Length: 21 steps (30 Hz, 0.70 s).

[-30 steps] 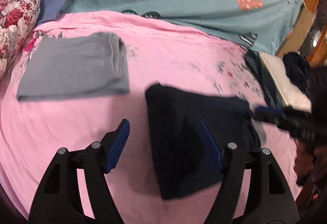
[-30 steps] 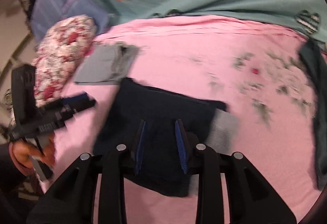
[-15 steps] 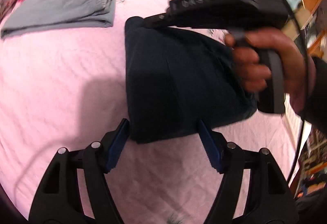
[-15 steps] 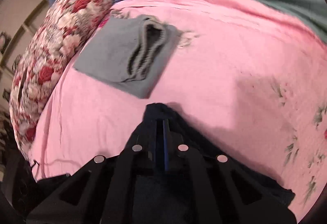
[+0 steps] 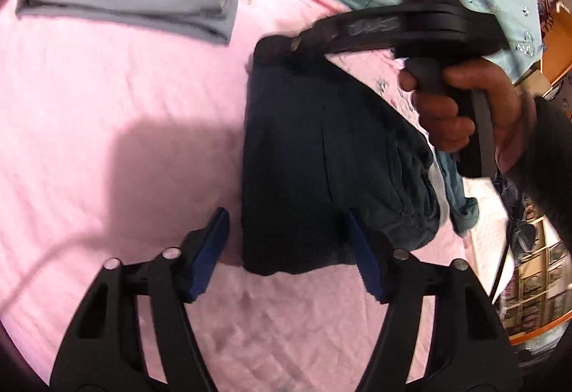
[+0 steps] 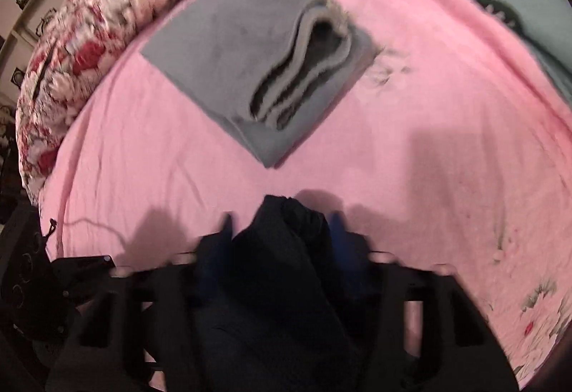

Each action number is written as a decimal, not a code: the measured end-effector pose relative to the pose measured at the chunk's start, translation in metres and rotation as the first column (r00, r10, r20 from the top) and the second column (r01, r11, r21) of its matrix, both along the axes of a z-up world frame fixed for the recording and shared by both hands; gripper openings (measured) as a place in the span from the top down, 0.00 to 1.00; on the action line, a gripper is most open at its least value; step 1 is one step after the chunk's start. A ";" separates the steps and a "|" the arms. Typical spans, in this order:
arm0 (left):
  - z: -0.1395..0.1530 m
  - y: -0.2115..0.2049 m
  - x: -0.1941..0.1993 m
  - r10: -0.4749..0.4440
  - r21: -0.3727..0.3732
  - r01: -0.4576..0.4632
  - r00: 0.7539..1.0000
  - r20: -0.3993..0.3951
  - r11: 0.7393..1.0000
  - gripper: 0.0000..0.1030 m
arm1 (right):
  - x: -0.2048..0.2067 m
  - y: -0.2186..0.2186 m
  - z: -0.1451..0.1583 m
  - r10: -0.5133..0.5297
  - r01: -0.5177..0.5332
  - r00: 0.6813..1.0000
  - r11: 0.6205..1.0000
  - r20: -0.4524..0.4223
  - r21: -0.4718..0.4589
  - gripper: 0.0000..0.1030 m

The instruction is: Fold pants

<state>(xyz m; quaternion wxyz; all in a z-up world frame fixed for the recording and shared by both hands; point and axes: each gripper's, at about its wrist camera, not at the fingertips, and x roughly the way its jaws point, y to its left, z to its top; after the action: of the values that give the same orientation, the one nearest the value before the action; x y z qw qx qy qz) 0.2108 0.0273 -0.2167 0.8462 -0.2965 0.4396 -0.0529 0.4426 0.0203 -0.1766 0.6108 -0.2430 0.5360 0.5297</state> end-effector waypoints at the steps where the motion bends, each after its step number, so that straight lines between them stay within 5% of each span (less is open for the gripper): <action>1: -0.001 -0.002 -0.003 -0.003 -0.005 0.003 1.000 0.003 1.000 0.47 | 0.002 0.000 0.000 0.000 0.000 1.000 1.000 -0.012 0.008 0.71; 12: 0.005 -0.019 -0.016 0.015 0.103 -0.017 1.000 0.017 0.995 0.52 | 0.004 -0.008 0.012 -0.152 0.155 0.987 0.986 -0.055 0.060 0.75; 17: 0.017 -0.022 -0.003 0.004 0.147 -0.002 1.000 -0.011 0.989 0.51 | -0.006 -0.049 0.064 -0.266 0.257 0.964 0.941 0.012 0.218 0.66; 19: 0.023 -0.022 0.000 0.002 0.173 0.002 1.000 -0.023 0.985 0.45 | -0.014 -0.080 0.083 -0.322 0.308 0.947 0.914 0.012 0.266 0.61; 21: 0.035 -0.025 0.000 0.002 0.237 0.006 0.999 -0.034 0.972 0.30 | -0.027 -0.119 0.099 -0.416 0.386 0.909 0.871 0.038 0.305 0.35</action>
<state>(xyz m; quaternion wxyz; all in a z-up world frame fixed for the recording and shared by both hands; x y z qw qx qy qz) 0.2105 0.0021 -0.1816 0.8678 -0.1939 0.4576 0.0042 0.4155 -0.0983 -0.0780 0.7628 -0.0610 0.4591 0.4513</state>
